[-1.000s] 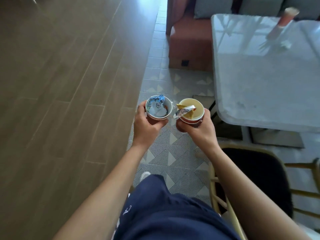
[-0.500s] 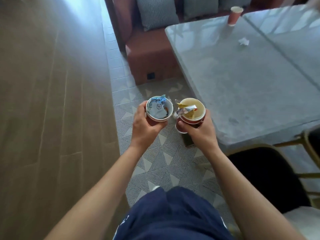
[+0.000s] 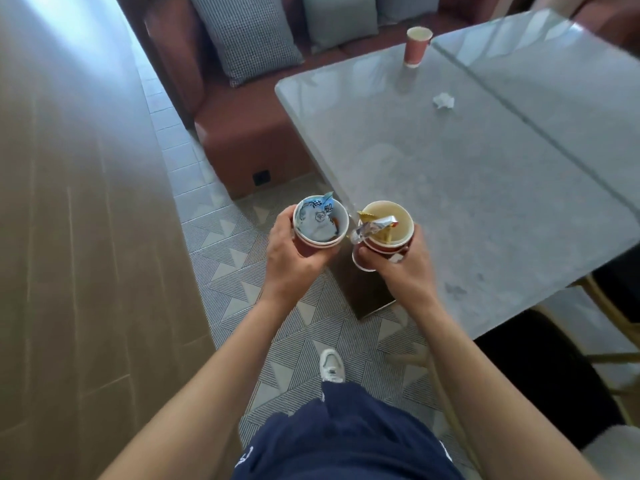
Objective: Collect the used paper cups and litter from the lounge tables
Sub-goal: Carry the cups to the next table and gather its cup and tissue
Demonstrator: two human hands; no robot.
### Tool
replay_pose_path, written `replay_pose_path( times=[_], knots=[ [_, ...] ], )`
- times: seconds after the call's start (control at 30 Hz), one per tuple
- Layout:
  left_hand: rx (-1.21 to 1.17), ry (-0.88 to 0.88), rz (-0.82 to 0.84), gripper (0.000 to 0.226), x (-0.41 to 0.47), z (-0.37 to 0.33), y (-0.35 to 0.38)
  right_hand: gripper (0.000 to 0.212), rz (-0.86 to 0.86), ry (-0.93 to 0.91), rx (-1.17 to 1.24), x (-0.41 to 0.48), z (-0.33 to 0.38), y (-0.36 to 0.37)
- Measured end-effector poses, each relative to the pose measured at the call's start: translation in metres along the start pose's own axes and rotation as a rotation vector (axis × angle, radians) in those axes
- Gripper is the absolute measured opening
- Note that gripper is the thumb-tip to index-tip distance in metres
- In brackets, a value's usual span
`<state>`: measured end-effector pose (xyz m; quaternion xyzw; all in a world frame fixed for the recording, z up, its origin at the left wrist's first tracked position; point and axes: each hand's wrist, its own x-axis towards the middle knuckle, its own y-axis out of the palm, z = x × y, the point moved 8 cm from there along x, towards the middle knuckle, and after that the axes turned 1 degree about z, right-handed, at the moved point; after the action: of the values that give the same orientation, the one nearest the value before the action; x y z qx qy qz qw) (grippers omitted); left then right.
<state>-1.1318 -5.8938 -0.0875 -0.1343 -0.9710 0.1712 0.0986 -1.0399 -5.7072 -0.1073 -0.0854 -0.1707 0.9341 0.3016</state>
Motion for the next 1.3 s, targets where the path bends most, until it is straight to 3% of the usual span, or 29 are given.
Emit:
replay_pose_path(
  times=[0.47, 1.07, 1.3],
  knots=[
    [-0.056, -0.009, 0.066, 0.069, 0.121, 0.003, 0.052, 0.058, -0.066, 0.063, 0.021, 0.103, 0.006, -0.011],
    [-0.051, 0.115, 0.485, 0.070, 0.282, 0.013, 0.102, 0.064, -0.475, 0.234, 0.069, 0.191, 0.012, 0.011],
    [-0.056, 0.128, 0.560, 0.070, 0.315, 0.018, 0.135, 0.058, -0.515, 0.275, 0.092, 0.210, 0.004, 0.010]
  ],
)
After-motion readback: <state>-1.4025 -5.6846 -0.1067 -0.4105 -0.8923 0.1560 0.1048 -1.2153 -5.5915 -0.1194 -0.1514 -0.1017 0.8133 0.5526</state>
